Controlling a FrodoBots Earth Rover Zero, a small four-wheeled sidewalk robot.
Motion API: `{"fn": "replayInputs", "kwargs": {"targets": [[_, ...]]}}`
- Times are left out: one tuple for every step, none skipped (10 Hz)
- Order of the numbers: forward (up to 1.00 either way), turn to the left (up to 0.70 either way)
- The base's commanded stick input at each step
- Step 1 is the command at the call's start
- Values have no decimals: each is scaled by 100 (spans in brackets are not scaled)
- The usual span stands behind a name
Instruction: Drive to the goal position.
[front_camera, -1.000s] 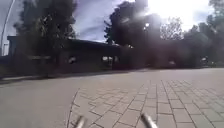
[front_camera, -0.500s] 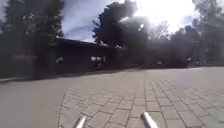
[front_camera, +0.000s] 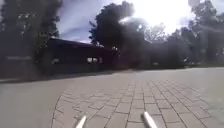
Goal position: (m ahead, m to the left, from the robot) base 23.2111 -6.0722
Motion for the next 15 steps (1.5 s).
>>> {"fn": "replayInputs", "kwargs": {"targets": [[70,0],[70,0],[70,0],[70,-8],[70,-20],[70,0],[70,0],[70,0],[70,-13],[70,-27],[70,0],[70,0],[70,0],[70,0],[70,0]]}}
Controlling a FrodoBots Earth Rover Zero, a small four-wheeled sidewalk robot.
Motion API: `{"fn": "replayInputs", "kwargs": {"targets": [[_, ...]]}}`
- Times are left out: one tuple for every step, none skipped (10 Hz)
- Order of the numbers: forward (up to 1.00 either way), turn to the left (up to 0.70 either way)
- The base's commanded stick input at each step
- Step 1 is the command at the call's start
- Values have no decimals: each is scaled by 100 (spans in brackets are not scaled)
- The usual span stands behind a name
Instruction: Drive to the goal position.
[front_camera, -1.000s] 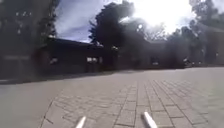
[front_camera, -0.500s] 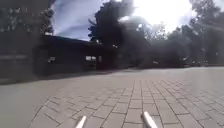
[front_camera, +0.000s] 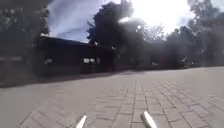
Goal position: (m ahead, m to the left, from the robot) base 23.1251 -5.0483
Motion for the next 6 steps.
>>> {"fn": "replayInputs", "kwargs": {"targets": [[70,0],[70,0],[70,0],[70,0],[70,0],[70,0]]}}
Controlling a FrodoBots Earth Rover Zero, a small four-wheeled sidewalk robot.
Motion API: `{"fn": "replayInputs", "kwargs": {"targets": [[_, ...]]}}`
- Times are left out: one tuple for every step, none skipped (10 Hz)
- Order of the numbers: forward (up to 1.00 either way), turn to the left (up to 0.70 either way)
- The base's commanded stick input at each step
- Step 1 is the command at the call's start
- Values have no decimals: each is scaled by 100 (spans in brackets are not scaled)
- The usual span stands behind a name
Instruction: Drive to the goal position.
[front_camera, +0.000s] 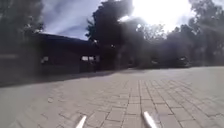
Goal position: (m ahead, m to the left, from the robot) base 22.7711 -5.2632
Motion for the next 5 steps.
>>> {"fn": "replayInputs", "kwargs": {"targets": [[70,0],[70,0],[70,0],[70,0],[70,0]]}}
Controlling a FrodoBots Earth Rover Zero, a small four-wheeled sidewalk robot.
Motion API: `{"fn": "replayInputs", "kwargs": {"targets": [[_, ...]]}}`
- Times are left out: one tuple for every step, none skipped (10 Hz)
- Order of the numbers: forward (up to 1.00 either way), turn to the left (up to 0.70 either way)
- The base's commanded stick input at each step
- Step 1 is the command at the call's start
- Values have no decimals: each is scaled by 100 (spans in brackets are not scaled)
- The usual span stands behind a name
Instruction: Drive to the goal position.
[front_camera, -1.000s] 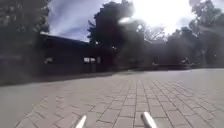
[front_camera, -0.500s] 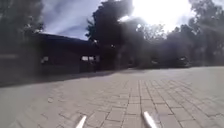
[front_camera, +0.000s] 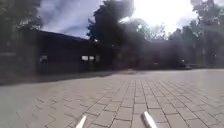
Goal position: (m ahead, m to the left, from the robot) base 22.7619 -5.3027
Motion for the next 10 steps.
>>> {"fn": "replayInputs", "kwargs": {"targets": [[70,0],[70,0],[70,0],[70,0],[70,0],[70,0],[70,0],[70,0],[70,0],[70,0]]}}
